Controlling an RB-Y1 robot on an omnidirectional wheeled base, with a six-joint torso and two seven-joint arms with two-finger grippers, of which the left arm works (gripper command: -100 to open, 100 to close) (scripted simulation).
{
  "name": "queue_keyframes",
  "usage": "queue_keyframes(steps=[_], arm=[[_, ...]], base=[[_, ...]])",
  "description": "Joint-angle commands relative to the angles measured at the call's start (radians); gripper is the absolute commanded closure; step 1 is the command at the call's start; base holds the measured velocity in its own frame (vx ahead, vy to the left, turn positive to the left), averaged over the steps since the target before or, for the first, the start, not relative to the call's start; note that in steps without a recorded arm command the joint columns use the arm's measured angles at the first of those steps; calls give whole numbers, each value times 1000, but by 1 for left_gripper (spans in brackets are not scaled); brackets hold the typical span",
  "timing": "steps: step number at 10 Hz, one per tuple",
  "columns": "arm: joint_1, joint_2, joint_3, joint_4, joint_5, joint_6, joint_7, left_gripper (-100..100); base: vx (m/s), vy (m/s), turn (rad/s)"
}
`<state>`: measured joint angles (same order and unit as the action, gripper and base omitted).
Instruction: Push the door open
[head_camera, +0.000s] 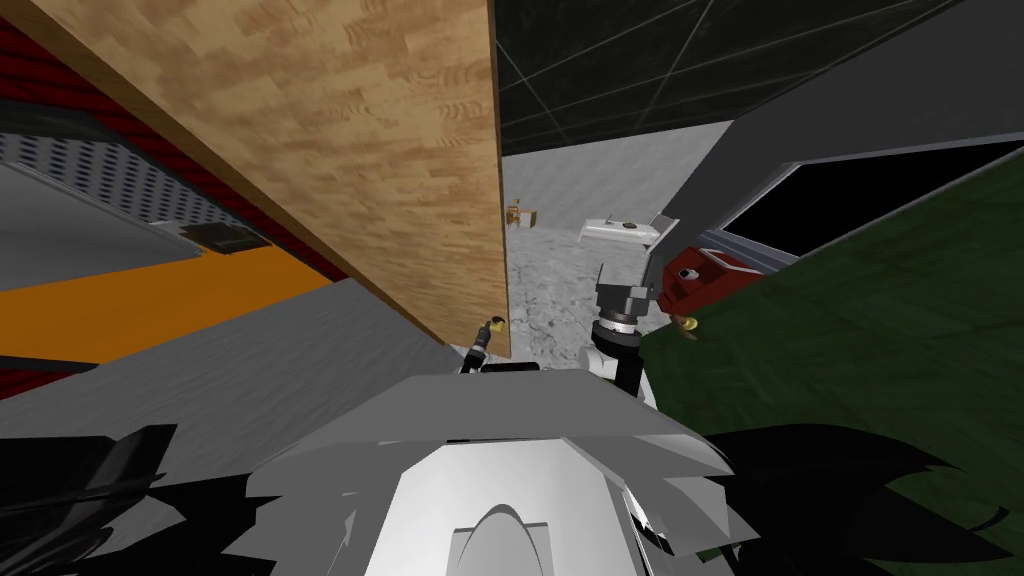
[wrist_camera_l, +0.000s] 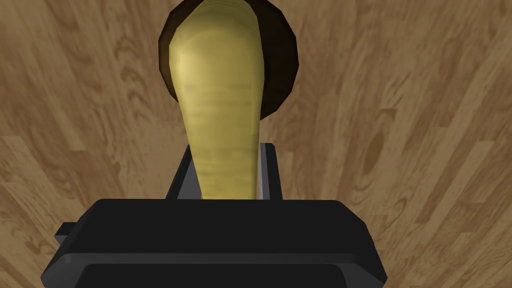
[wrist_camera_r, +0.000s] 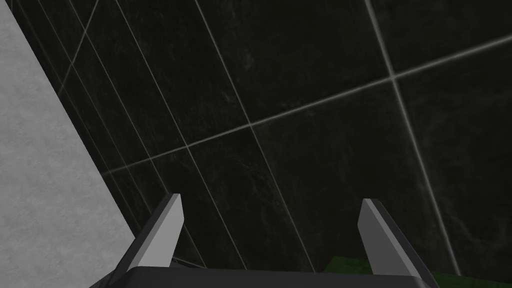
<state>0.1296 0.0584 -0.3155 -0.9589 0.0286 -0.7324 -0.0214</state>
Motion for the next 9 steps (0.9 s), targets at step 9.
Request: queue_keyframes(steps=[9], arm=[[-47,-38,121,44,38,-1,-28,100]], base=[[135,-131,65]])
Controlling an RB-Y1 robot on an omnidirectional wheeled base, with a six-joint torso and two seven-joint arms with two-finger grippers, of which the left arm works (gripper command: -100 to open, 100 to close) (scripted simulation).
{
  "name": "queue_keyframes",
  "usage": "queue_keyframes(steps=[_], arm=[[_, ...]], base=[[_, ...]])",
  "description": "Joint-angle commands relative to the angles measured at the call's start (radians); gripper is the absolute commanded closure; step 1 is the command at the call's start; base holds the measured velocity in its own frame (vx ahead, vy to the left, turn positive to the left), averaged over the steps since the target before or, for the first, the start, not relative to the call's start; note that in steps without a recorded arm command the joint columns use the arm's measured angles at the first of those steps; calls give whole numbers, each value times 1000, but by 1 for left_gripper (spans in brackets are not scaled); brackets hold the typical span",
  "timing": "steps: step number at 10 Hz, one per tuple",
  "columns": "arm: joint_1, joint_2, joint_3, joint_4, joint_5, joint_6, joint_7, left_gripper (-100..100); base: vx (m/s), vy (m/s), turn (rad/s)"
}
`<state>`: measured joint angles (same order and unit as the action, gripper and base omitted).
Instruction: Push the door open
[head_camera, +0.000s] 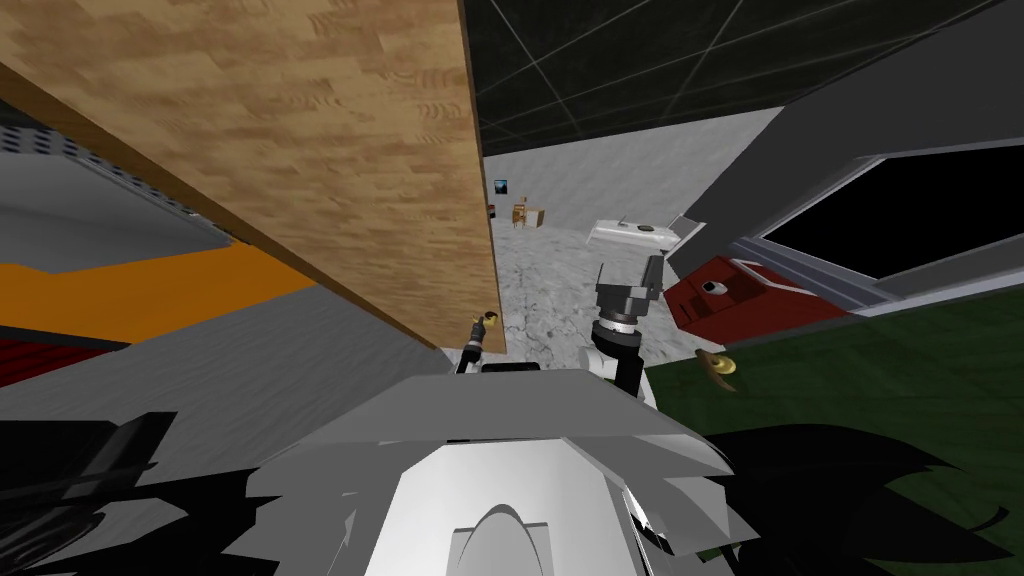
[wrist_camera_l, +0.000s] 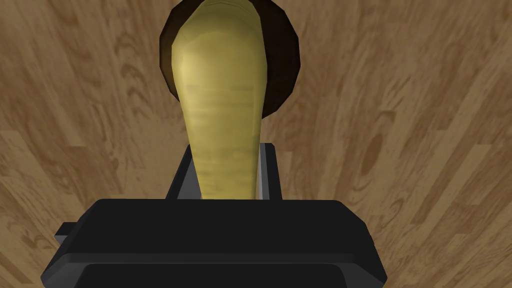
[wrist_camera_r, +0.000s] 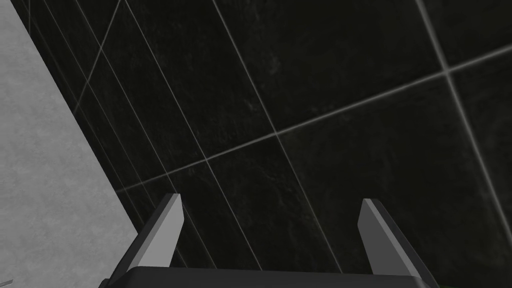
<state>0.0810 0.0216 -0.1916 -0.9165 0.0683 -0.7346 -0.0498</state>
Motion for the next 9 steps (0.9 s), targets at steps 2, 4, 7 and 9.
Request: queue_keyframes(steps=[2,4,7,9], arm=[[-6,14,25,6,10,0,-7,100],[-11,18,48,11,19,0,-14,100],[-19,14,79,19,31,-1,-23,100],[-24,4,101,24,40,-1,-30,100]], base=[[130,-88,58],[153,-120,74],[183,-87,49],[186,-129,79]])
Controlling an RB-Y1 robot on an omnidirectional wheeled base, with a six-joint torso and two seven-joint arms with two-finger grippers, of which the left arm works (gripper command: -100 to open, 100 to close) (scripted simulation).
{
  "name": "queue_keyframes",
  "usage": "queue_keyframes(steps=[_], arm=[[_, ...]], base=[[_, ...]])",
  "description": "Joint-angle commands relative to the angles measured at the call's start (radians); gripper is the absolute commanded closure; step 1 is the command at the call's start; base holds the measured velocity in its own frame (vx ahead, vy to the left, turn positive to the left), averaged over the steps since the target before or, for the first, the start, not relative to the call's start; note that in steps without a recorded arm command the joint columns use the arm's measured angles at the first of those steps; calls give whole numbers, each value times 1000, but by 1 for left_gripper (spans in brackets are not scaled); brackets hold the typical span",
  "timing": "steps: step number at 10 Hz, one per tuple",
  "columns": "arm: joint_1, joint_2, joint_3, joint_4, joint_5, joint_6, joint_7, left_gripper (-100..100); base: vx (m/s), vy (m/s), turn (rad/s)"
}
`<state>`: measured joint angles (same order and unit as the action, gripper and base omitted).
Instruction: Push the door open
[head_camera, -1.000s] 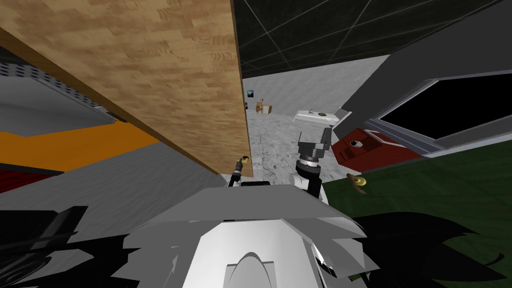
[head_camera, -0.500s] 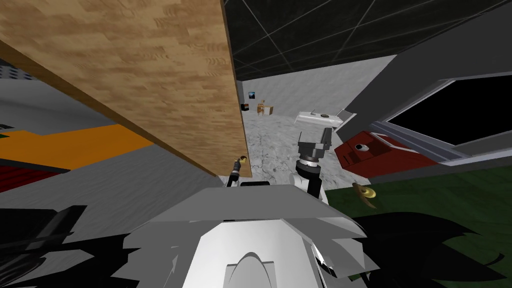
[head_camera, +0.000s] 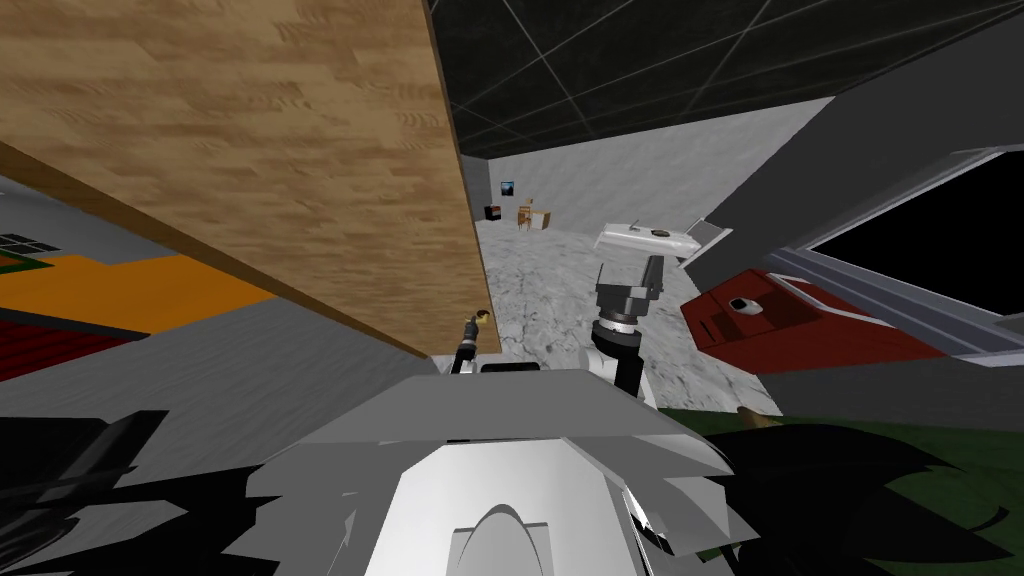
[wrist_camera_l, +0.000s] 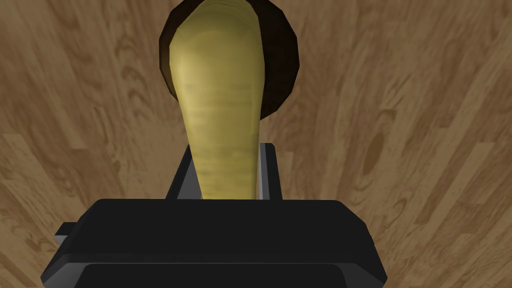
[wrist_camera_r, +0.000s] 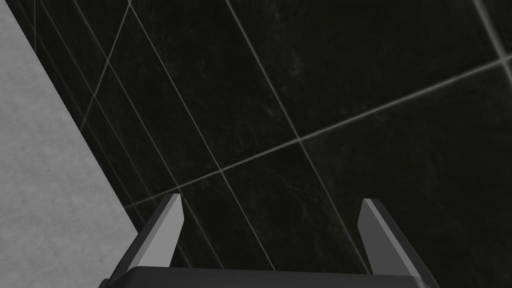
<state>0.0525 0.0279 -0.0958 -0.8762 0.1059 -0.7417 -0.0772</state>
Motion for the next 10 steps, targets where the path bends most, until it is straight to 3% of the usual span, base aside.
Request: queue_keyframes(steps=[1,2,3,5,10], arm=[[1,-12,19,-13,8,6,-6,100],[-1,-20,29,-11,11,6,-9,100],[-2,-12,27,-1,10,3,-8,100],[-6,6,55,-1,24,2,-15,100],[-12,9,107,3,49,2,-31,100]], base=[[168,-103,89],[163,-103,73],[75,-38,39],[164,-53,49],[183,-91,64]])
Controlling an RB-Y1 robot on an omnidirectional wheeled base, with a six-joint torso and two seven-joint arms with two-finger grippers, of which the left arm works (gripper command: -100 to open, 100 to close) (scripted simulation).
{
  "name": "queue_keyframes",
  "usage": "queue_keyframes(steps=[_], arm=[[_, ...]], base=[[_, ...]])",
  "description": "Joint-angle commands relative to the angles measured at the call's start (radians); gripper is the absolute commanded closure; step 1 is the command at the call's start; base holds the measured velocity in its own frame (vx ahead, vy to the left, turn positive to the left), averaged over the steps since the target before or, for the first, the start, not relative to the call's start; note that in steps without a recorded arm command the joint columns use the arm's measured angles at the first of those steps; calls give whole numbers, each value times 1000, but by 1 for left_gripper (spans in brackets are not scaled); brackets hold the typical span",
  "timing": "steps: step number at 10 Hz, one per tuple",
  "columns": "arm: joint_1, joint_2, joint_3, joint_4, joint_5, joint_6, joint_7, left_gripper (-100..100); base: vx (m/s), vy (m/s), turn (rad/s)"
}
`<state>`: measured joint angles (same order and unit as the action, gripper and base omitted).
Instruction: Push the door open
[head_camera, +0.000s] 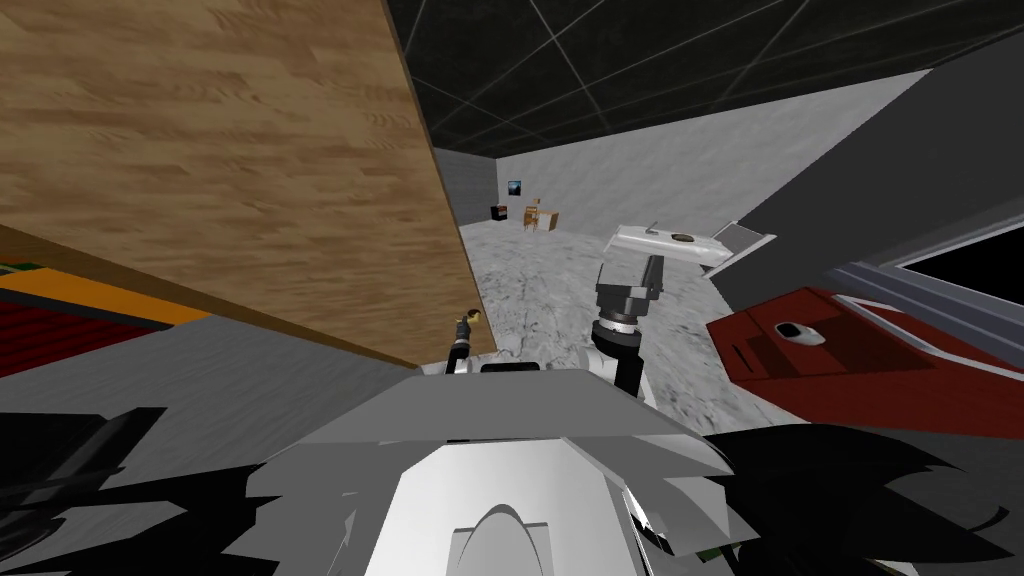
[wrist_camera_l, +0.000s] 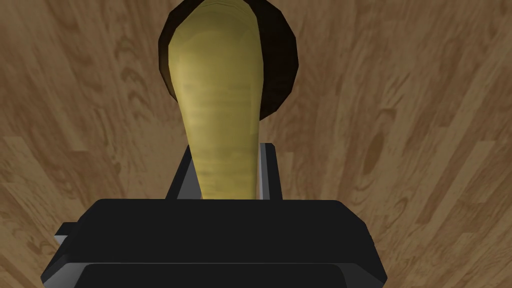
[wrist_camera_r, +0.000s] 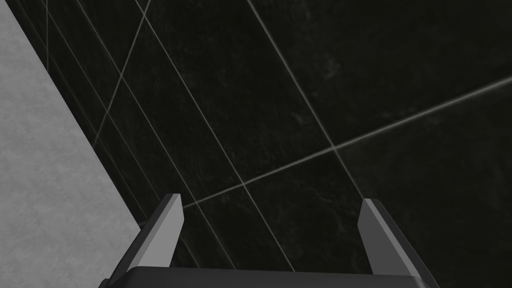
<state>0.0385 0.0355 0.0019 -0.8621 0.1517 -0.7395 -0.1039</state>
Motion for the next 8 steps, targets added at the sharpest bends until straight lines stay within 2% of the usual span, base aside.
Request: queue_keyframes(steps=[1,4,5,6,8], arm=[[1,-2,20,-10,9,-1,-7,100],[-2,-23,50,-8,23,-1,-16,100],[4,-16,45,-7,21,2,-14,100],[3,-2,66,-8,32,-1,-20,100],[3,5,85,-9,42,-2,-26,100]], base=[[194,-88,57],[193,-74,73],[82,-31,41],[141,-30,43],[215,-71,72]])
